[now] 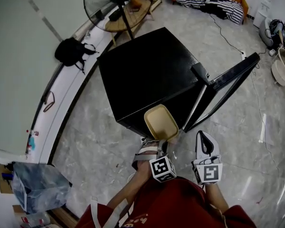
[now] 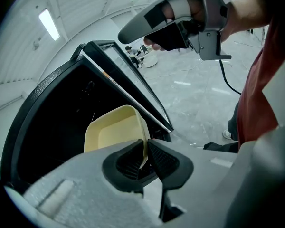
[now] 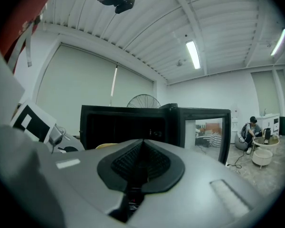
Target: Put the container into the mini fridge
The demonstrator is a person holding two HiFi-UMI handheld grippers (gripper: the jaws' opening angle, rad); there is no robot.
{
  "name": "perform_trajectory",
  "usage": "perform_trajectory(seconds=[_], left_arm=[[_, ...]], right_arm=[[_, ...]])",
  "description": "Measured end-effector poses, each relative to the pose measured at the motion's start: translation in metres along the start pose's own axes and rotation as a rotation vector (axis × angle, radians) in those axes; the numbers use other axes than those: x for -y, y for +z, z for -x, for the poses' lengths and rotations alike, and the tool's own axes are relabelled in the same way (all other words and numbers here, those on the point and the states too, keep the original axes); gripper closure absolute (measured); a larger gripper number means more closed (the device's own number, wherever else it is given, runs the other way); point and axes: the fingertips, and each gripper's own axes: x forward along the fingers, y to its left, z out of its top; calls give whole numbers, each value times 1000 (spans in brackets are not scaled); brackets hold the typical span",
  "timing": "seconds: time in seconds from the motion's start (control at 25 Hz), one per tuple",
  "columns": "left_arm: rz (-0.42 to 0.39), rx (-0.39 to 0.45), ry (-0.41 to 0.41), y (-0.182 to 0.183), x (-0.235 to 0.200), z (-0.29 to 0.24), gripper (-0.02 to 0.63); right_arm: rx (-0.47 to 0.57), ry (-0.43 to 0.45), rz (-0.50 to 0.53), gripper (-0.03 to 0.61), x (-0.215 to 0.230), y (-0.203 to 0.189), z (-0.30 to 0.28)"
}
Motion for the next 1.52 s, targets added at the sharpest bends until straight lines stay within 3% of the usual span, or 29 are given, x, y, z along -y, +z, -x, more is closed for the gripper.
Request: perform_trajectory(seconds=[0.48, 0.72, 1.52], left_arm=[[-46, 48, -47, -20, -21, -45, 575], [-43, 9, -51, -27, -18, -59, 575], [114, -138, -21, -60, -13, -164, 571]], right_arm=[[12, -74, 32, 578, -9, -5, -38], [12, -82, 32, 578, -4, -17, -37], [-48, 10, 17, 578, 7, -47, -50]])
